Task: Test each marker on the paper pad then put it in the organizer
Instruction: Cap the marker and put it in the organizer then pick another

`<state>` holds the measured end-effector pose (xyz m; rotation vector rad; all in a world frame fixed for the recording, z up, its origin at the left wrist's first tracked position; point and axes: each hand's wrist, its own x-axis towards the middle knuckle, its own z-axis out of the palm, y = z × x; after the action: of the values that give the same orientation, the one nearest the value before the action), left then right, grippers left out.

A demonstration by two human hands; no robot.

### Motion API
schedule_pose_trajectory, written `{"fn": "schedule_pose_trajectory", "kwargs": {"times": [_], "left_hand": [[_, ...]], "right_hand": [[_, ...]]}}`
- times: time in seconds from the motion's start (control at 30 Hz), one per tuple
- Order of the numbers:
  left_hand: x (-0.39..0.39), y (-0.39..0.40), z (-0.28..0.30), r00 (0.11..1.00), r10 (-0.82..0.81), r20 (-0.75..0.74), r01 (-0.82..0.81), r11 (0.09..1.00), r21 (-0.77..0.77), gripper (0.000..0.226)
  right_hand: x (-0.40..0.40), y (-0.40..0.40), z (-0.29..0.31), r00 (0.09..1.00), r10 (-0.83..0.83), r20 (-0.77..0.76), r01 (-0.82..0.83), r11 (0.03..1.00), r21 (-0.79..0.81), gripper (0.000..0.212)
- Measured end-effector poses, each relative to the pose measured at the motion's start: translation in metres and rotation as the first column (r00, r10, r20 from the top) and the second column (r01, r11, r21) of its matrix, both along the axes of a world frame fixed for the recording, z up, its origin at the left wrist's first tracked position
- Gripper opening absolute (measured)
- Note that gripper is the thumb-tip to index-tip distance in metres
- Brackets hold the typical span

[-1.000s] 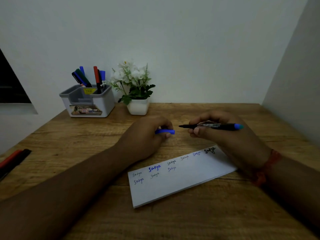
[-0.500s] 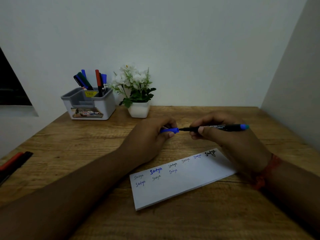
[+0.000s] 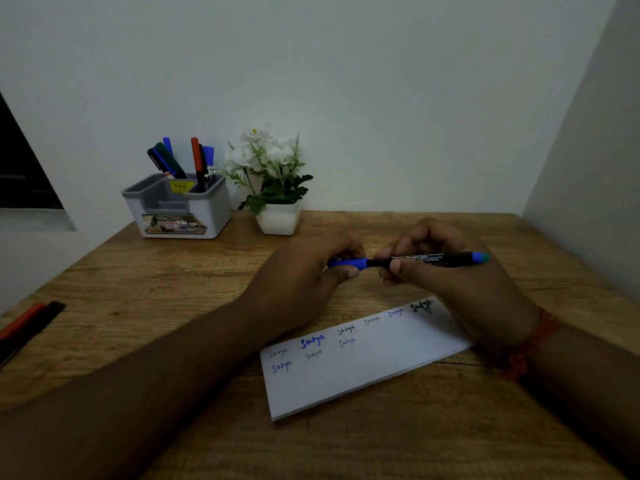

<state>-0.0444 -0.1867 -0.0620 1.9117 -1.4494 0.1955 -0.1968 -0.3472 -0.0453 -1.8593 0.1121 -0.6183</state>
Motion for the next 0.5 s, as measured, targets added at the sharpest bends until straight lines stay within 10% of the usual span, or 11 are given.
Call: {"fn": "schedule_pose_trajectory", "kwargs": {"times": [0.5], "left_hand": [[-0.013,-0.002,0.011,0.997,-0.016,0.079,0.020,0.999,-0.045,0.013]], "right_hand": [[0.010,0.005,-0.004,0.999,-0.018,0.043,0.016,0.998,0.056,0.010]]}}
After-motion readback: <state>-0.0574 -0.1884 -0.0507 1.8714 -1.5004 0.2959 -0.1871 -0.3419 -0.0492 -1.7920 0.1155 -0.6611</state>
